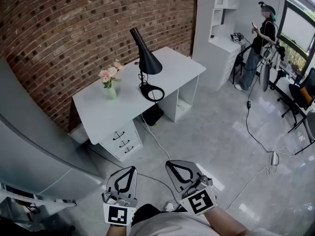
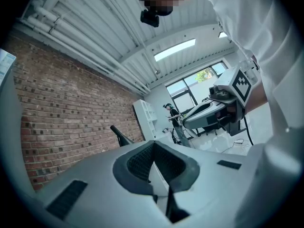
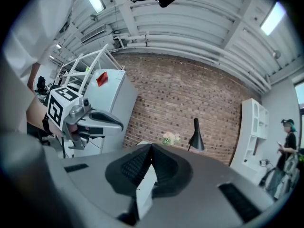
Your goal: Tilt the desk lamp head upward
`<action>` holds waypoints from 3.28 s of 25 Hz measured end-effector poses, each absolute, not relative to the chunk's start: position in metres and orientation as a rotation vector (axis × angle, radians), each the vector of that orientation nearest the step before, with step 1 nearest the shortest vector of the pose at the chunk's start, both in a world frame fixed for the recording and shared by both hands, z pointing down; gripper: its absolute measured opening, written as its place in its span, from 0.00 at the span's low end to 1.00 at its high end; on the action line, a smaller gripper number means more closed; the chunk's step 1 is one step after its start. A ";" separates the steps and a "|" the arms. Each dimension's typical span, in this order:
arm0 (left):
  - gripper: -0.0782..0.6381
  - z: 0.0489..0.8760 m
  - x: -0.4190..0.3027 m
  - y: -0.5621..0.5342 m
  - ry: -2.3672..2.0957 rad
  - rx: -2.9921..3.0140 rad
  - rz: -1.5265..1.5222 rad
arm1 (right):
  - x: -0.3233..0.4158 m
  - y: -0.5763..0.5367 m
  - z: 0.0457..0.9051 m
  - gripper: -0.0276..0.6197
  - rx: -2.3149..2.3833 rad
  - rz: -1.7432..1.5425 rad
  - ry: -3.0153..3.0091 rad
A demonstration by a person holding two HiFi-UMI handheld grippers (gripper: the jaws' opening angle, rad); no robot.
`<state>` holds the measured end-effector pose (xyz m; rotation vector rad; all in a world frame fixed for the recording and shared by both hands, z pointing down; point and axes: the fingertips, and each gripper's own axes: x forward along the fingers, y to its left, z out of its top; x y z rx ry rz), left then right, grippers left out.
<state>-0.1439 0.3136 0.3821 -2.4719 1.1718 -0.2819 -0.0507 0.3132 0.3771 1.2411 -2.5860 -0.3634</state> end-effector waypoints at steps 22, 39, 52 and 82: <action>0.12 0.396 -0.060 0.245 1.062 -2.561 -0.250 | 0.024 0.263 0.392 0.07 1.309 -0.300 -2.533; 0.12 0.403 -0.054 0.023 1.085 -2.551 -0.278 | 0.026 0.055 0.396 0.07 1.246 -0.263 -2.551; 0.12 0.420 -0.066 -0.085 1.151 -2.606 -0.290 | 0.010 -0.064 0.407 0.07 1.168 -0.216 -2.554; 0.12 0.418 -0.068 -0.200 1.330 -2.531 -0.344 | 0.013 -0.200 0.443 0.07 1.013 -0.200 -2.621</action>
